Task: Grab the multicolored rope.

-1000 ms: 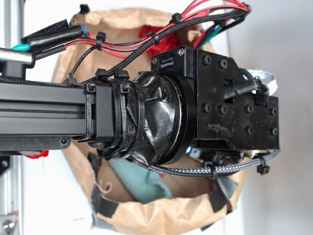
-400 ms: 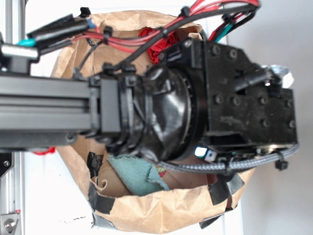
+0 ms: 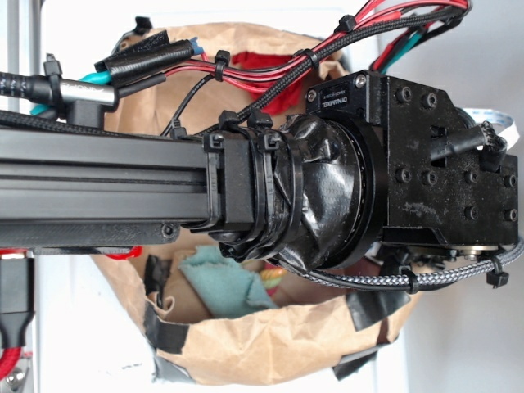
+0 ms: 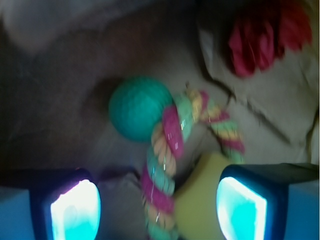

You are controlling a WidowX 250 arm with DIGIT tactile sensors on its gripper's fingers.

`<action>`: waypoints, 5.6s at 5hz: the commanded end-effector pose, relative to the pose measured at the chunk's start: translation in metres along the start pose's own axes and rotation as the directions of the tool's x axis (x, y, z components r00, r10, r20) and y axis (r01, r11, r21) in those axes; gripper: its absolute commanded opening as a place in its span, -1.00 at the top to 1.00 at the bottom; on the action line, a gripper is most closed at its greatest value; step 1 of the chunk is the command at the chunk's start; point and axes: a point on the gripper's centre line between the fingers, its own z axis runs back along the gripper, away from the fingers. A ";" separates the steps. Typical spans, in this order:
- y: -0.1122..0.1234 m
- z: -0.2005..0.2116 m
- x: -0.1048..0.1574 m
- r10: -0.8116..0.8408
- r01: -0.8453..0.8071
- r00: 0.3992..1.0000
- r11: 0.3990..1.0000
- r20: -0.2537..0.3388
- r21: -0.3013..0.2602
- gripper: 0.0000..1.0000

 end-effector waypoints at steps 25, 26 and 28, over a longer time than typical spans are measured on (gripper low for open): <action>0.070 0.130 -0.010 -0.743 0.771 0.627 0.636 0.235 -0.045 1.00; 0.072 0.133 -0.012 -0.757 0.784 0.617 0.613 0.215 -0.093 1.00; 0.071 0.131 -0.012 -0.749 0.775 0.630 0.624 0.203 -0.101 1.00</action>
